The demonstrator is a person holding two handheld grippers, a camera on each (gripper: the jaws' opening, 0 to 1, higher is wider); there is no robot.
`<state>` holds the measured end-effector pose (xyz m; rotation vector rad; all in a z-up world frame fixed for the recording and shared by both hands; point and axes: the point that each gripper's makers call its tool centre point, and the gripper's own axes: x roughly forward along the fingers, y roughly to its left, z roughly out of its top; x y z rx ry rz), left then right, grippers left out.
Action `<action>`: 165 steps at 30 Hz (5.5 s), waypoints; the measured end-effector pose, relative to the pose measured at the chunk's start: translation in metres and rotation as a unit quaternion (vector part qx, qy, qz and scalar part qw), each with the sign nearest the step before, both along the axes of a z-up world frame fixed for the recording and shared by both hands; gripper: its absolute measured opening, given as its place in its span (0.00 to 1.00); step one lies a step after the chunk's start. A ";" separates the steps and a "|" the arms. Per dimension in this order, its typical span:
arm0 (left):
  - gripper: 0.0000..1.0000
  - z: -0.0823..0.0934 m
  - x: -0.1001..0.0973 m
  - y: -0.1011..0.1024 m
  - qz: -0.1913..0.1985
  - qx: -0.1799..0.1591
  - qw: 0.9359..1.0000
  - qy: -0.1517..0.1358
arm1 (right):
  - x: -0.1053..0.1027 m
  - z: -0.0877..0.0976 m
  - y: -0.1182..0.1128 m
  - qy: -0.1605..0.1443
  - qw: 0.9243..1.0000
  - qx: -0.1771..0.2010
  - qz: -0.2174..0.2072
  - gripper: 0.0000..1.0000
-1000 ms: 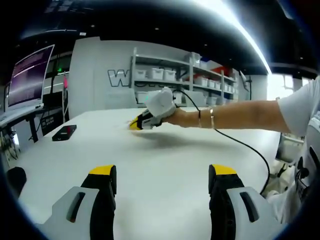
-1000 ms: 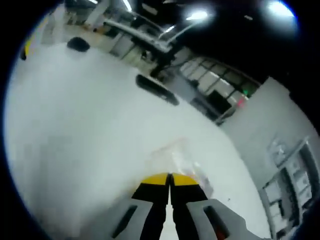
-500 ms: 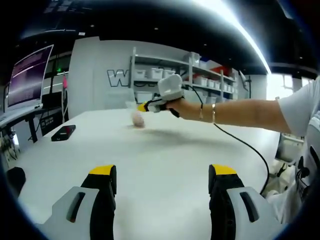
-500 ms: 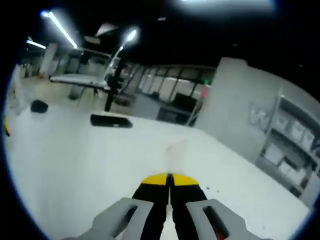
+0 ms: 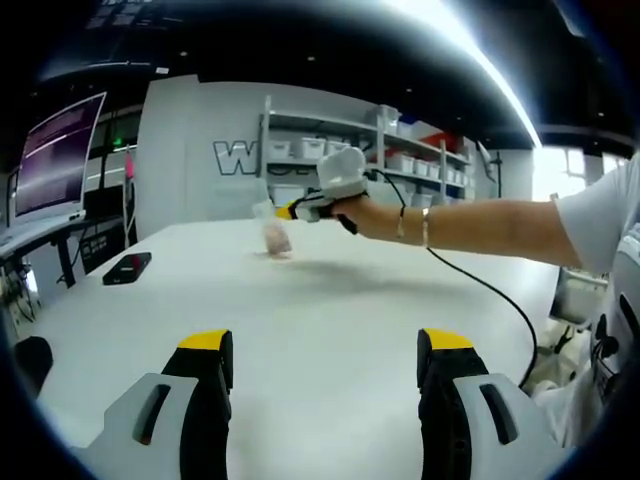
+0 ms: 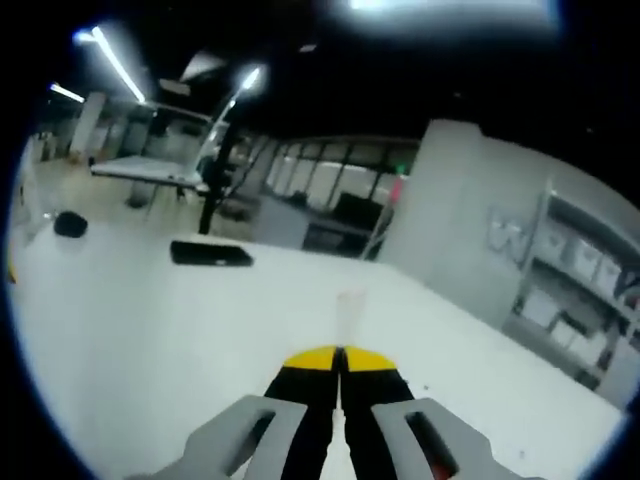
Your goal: Open the resealable bag by pulling the two sides of the seal apart until the entire bag opening is separated and visibly accessible.
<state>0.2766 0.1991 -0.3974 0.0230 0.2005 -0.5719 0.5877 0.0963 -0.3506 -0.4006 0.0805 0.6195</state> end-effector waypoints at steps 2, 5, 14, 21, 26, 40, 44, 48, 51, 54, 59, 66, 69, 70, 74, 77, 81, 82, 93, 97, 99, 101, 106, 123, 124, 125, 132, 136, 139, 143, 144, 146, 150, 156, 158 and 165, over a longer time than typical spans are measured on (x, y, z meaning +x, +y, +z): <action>0.75 0.000 0.000 0.000 0.000 -0.001 1.000 -0.001 | -0.002 0.001 -0.001 0.001 1.000 0.006 -0.002 0.00; 0.75 0.001 0.000 0.000 0.000 -0.001 1.000 -0.001 | -0.002 0.004 -0.004 -0.002 1.000 0.012 -0.008 0.00; 0.75 0.002 -0.002 -0.002 -0.003 0.000 1.000 -0.003 | 0.000 0.013 -0.010 -0.006 1.000 0.024 -0.012 0.00; 0.75 0.004 -0.003 -0.004 -0.005 0.000 1.000 -0.005 | -0.002 0.020 -0.013 -0.009 0.999 0.028 -0.015 0.00; 0.75 0.004 -0.003 -0.005 -0.007 -0.001 1.000 -0.005 | -0.003 0.024 -0.014 -0.011 0.999 0.030 -0.014 0.00; 0.75 0.004 -0.004 -0.007 -0.010 0.003 1.000 -0.006 | -0.014 0.028 -0.024 -0.015 0.999 0.029 -0.016 0.00; 0.75 0.005 -0.005 -0.009 -0.011 0.005 1.000 -0.007 | -0.018 0.030 -0.029 -0.015 0.999 0.031 -0.019 0.00; 0.75 0.007 -0.006 -0.010 -0.012 0.005 1.000 -0.010 | -0.022 0.031 -0.035 -0.015 0.999 0.033 -0.022 0.00; 0.75 0.007 -0.006 -0.011 -0.013 0.007 1.000 -0.011 | -0.025 0.030 -0.037 -0.015 0.999 0.033 -0.022 0.00; 0.75 0.007 -0.007 -0.012 -0.014 0.007 1.000 -0.010 | -0.029 0.030 -0.040 -0.016 0.999 0.034 -0.021 0.00; 0.75 0.008 -0.008 -0.014 -0.017 0.009 1.000 -0.012 | -0.032 0.032 -0.044 -0.018 0.999 0.036 -0.022 0.00; 0.75 0.007 -0.010 -0.017 -0.019 0.011 1.000 -0.013 | -0.038 0.032 -0.052 -0.022 0.999 0.035 -0.022 0.00; 0.75 0.006 -0.011 -0.020 -0.022 0.012 1.000 -0.014 | -0.041 0.032 -0.056 -0.023 0.999 0.034 -0.023 0.00; 0.75 0.006 -0.012 -0.020 -0.022 0.012 1.000 -0.014 | -0.042 0.032 -0.057 -0.024 0.999 0.034 -0.023 0.00; 0.75 0.007 -0.013 -0.022 -0.024 0.012 1.000 -0.016 | -0.047 0.033 -0.062 -0.026 0.999 0.035 -0.024 0.00; 0.75 0.007 -0.014 -0.023 -0.025 0.013 0.999 -0.017 | -0.049 0.033 -0.065 -0.027 0.999 0.036 -0.025 0.00; 0.75 0.007 -0.015 -0.025 -0.027 0.014 0.999 -0.018 | -0.053 0.033 -0.070 -0.027 0.998 0.041 -0.026 0.00; 0.75 0.007 -0.015 -0.026 -0.028 0.014 0.999 -0.018 | -0.054 0.032 -0.072 -0.027 0.998 0.041 -0.026 0.00; 0.75 0.008 -0.017 -0.029 -0.031 0.016 0.999 -0.020 | -0.066 0.034 -0.079 -0.029 0.998 0.049 -0.025 0.00; 0.75 0.008 -0.018 -0.031 -0.034 0.017 0.999 -0.021 | -0.071 0.033 -0.082 -0.029 0.998 0.051 -0.024 0.00; 0.75 0.008 -0.018 -0.031 -0.034 0.017 0.999 -0.021 | -0.073 0.033 -0.084 -0.029 0.998 0.053 -0.024 0.00; 0.75 0.009 -0.019 -0.032 -0.035 0.018 0.999 -0.021 | -0.075 0.033 -0.086 -0.029 0.998 0.056 -0.025 0.00; 0.75 0.010 -0.019 -0.032 -0.036 0.018 0.999 -0.023 | -0.081 0.034 -0.091 -0.029 0.997 0.064 -0.026 0.00; 0.75 0.012 -0.020 -0.036 -0.040 0.021 0.999 -0.026 | -0.095 0.036 -0.098 -0.033 0.996 0.080 -0.022 0.00; 0.75 0.012 -0.021 -0.036 -0.040 0.021 0.999 -0.026 | -0.095 0.036 -0.098 -0.034 0.996 0.080 -0.021 0.00; 0.75 0.012 -0.020 -0.036 -0.040 0.021 0.999 -0.025 | -0.096 0.036 -0.098 -0.035 0.996 0.080 -0.021 0.00; 0.75 0.013 -0.021 -0.036 -0.040 0.021 0.999 -0.027 | -0.100 0.038 -0.098 -0.038 0.996 0.084 -0.018 0.00; 0.75 0.013 -0.021 -0.037 -0.041 0.021 0.999 -0.026 | -0.103 0.036 -0.098 -0.037 0.995 0.087 -0.016 0.00; 0.75 0.012 -0.021 -0.037 -0.042 0.021 0.999 -0.026 | -0.105 0.036 -0.098 -0.038 0.995 0.089 -0.014 0.00; 0.75 0.013 -0.022 -0.038 -0.042 0.021 0.999 -0.027 | -0.107 0.036 -0.099 -0.039 0.995 0.092 -0.013 0.00; 0.75 0.013 -0.022 -0.038 -0.042 0.021 0.999 -0.027 | -0.108 0.036 -0.099 -0.038 0.995 0.093 -0.012 0.00; 0.75 0.013 -0.022 -0.038 -0.042 0.021 0.999 -0.027 | -0.110 0.035 -0.099 -0.038 0.995 0.095 -0.012 0.00; 0.75 0.013 -0.023 -0.038 -0.042 0.022 0.999 -0.027 | -0.115 0.032 -0.099 -0.037 0.995 0.097 -0.010 0.00; 0.75 0.012 -0.023 -0.039 -0.043 0.022 0.998 -0.027 | -0.120 0.032 -0.101 -0.039 0.994 0.104 -0.008 0.00; 0.75 0.012 -0.023 -0.039 -0.043 0.022 0.999 -0.027 | -0.123 0.033 -0.101 -0.040 0.994 0.105 -0.007 0.00; 0.75 0.012 -0.023 -0.039 -0.042 0.022 0.998 -0.027 | -0.130 0.035 -0.102 -0.043 0.993 0.113 -0.003 0.00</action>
